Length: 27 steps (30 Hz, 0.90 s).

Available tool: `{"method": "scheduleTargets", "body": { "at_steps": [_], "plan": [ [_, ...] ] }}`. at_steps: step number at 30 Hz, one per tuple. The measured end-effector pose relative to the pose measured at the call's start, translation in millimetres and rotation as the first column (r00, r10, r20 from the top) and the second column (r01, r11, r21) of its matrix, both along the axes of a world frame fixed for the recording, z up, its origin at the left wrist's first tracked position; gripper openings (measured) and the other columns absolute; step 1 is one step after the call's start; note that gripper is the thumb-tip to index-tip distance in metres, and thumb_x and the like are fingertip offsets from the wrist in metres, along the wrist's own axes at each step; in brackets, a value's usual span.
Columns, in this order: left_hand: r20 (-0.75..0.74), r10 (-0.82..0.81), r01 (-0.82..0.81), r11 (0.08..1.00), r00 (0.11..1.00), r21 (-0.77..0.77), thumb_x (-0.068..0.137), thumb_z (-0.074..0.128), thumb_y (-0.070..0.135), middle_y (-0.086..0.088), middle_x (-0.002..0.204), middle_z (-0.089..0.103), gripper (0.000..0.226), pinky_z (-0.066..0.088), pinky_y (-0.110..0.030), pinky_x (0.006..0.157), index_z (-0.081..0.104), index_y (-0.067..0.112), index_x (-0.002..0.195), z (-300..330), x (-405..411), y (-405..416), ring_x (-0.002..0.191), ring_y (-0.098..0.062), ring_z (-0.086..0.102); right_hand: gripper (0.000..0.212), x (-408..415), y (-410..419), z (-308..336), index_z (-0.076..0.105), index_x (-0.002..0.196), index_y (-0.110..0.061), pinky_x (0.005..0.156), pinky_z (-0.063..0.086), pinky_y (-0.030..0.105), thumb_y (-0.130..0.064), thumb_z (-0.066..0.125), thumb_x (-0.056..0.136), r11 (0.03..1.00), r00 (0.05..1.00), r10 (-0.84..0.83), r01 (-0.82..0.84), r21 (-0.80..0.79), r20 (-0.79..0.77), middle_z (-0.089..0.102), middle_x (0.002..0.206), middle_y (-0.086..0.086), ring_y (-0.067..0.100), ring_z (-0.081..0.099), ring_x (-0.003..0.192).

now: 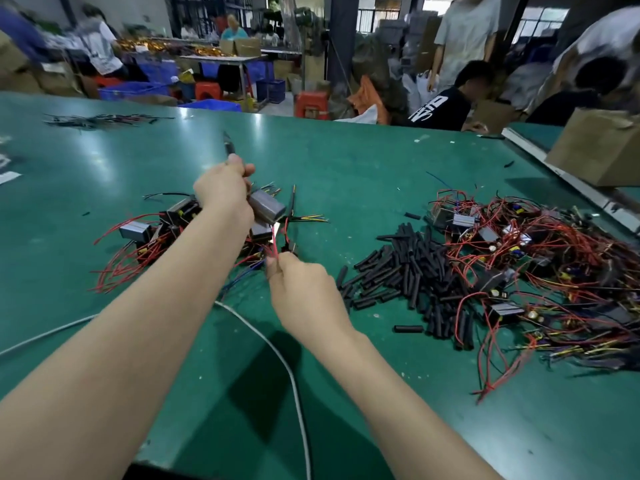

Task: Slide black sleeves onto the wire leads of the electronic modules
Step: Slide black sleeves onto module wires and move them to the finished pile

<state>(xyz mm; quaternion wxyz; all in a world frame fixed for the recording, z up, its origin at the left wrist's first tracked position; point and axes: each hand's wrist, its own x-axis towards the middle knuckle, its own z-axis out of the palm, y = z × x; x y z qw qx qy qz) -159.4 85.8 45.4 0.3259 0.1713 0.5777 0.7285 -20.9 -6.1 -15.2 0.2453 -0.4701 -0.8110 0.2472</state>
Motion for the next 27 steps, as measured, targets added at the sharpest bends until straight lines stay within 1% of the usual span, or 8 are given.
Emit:
{"method": "scheduleTargets", "body": {
  "at_steps": [4,7,10,13,15,18,23,27],
  "plan": [
    [-0.448,-0.014,-0.075,0.981,0.894,-0.180,0.093,0.054,0.022,-0.010,0.078,0.068,0.028,0.053,-0.031,0.076,0.064,0.011,0.070,-20,-3,30,0.073,-0.025,0.064,0.023,-21,14,-11,0.038,0.087,-0.011,0.065,0.038,0.037,-0.027,0.033,0.103,0.996,0.998,0.038,-0.034,-0.086,0.046,0.058,0.096,0.025,0.037,0.049,0.076],
    [-0.643,-0.254,-0.109,0.877,0.723,-0.468,0.098,0.044,0.021,-0.024,0.120,0.059,0.035,0.044,-0.040,0.095,0.057,-0.005,0.117,-27,-8,44,0.114,-0.039,0.055,0.024,-31,34,-23,0.041,0.086,-0.010,0.065,0.037,0.034,-0.024,0.032,0.103,0.985,1.000,0.016,-0.017,-0.170,-0.008,0.061,0.096,0.025,0.038,0.055,0.080],
    [-0.769,-0.505,-0.173,0.781,0.392,-0.600,0.100,0.033,0.038,-0.026,0.146,0.031,0.058,0.032,-0.047,0.103,0.020,0.007,0.148,-40,6,45,0.129,-0.041,0.038,0.027,-36,44,-35,0.041,0.084,-0.009,0.062,0.034,0.033,-0.026,0.032,0.103,0.976,0.999,-0.029,0.021,-0.216,-0.034,0.056,0.082,0.021,0.031,0.048,0.071],
    [-0.842,-0.539,-0.225,0.817,0.026,-0.530,0.100,0.030,0.040,-0.015,0.141,0.039,0.044,0.032,-0.046,0.100,0.047,0.015,0.132,-68,22,31,0.129,-0.031,0.038,0.017,-37,46,-40,0.045,0.082,-0.011,0.064,0.042,0.035,-0.014,0.041,0.098,0.964,1.000,0.001,-0.005,-0.266,-0.017,0.061,0.090,0.023,0.034,0.057,0.078],
    [-0.798,-0.591,-0.282,0.790,-0.116,-0.544,0.099,0.033,0.033,-0.011,0.130,0.050,0.037,0.034,-0.043,0.099,0.056,0.011,0.118,-82,24,24,0.128,-0.027,0.038,0.017,-36,44,-39,0.050,0.076,-0.013,0.070,0.052,0.039,-0.001,0.048,0.088,0.959,1.000,0.019,-0.020,-0.283,-0.006,0.065,0.095,0.022,0.036,0.063,0.085],
    [-0.783,-0.606,-0.303,0.779,-0.141,-0.549,0.099,0.029,0.029,-0.008,0.125,0.054,0.039,0.036,-0.041,0.097,0.059,0.009,0.115,-88,22,25,0.125,-0.028,0.040,0.015,-32,42,-36,0.054,0.077,-0.009,0.076,0.055,0.048,0.001,0.048,0.086,0.947,0.999,-0.003,-0.009,-0.321,-0.036,0.065,0.095,0.021,0.037,0.064,0.084],
    [-0.724,-0.676,-0.220,0.734,-0.138,-0.643,0.100,0.024,0.042,0.003,0.137,0.050,0.047,0.016,-0.046,0.110,0.061,0.026,0.122,-86,27,24,0.138,-0.025,0.027,0.007,-19,39,-29,0.052,0.087,-0.008,0.072,0.047,0.035,-0.012,0.056,0.091,0.954,0.998,0.056,-0.053,-0.297,0.000,0.063,0.101,0.017,0.032,0.057,0.089],
    [-0.722,-0.680,-0.177,0.732,-0.130,-0.658,0.098,0.028,0.043,0.006,0.136,0.050,0.042,0.010,-0.052,0.111,0.061,0.032,0.122,-79,26,20,0.139,-0.022,0.026,0.027,0,36,-20,0.061,0.112,-0.010,0.077,0.043,0.030,-0.022,0.065,0.088,0.965,0.995,0.083,-0.092,-0.245,-0.048,0.065,0.111,0.010,0.029,0.057,0.103]
  ]
}}
